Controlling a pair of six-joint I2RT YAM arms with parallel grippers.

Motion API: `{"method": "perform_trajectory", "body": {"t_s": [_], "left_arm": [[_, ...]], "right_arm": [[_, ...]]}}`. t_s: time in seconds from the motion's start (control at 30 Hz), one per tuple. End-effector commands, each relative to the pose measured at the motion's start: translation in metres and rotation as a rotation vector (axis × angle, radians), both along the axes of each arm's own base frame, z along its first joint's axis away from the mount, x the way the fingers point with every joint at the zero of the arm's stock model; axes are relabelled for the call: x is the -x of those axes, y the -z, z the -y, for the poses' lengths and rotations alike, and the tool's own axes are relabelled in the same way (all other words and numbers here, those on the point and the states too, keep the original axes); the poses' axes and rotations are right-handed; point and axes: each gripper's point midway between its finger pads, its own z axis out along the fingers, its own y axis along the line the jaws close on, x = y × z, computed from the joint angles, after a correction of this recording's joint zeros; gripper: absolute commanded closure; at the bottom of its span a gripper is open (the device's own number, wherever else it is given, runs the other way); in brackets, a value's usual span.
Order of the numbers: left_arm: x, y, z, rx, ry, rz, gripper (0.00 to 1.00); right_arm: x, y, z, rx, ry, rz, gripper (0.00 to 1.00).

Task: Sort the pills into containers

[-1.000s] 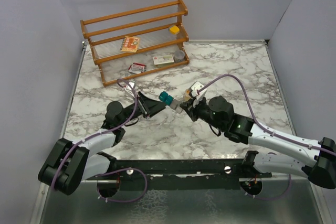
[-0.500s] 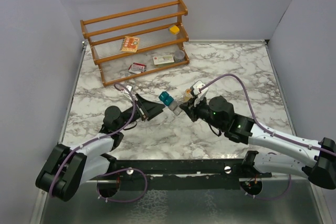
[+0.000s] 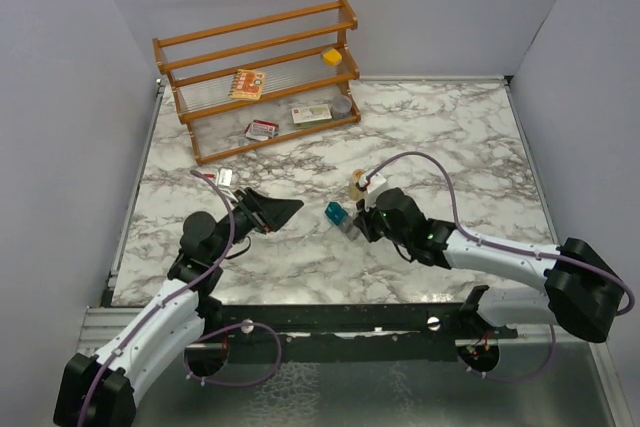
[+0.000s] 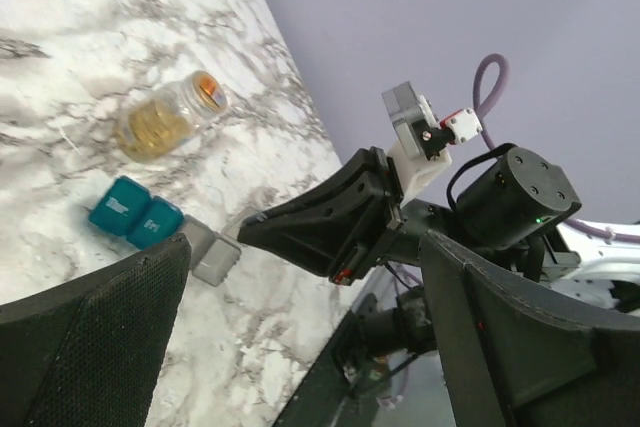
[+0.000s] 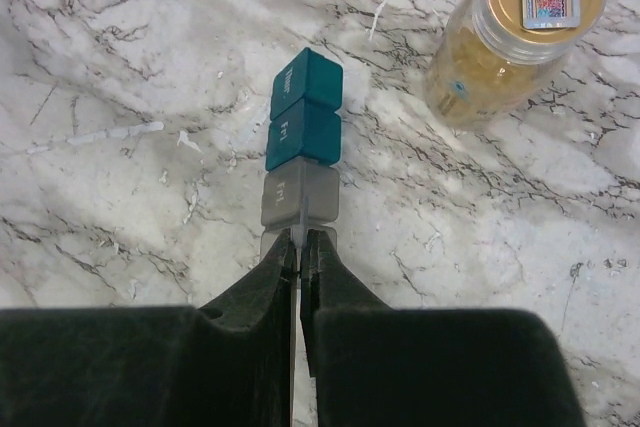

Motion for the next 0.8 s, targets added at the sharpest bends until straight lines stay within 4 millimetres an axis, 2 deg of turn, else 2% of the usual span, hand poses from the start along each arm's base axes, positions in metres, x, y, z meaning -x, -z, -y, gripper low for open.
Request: {"method": "perform_trajectory", "body": {"t_s": [0.0,0.2,0.6,0.63,0.7,0.77], "left_arm": [[-0.014,0.014,-0.015,-0.147,-0.103,-0.002,0.01],[-0.017,0.031,-0.012,-0.177,-0.088,-0.055,0.01],[-0.018,0.031,-0.012,-0.184,-0.087,-0.045,0.01],[-0.018,0.031,-0.012,-0.185,-0.086,-0.047,0.01],[-0.018,0.032,-0.012,-0.184,-0.087,-0.052,0.01],[-0.018,0.033,-0.012,-0.185,-0.089,-0.055,0.01]], "right_arm": [[-0.007,-0.018,-0.013,-0.127,-0.021,0.016,0.99],[-0.006,-0.014,-0.021,-0.206,-0.092,-0.034,0.99],[-0.014,0.016,-0.036,-0.245,-0.139,-0.132,0.99],[-0.014,0.017,-0.035,-0.242,-0.135,-0.134,0.96],[-0.016,0.016,-0.034,-0.236,-0.125,-0.134,0.76],[-0.017,0.015,-0.032,-0.223,-0.116,-0.13,0.67]]}}
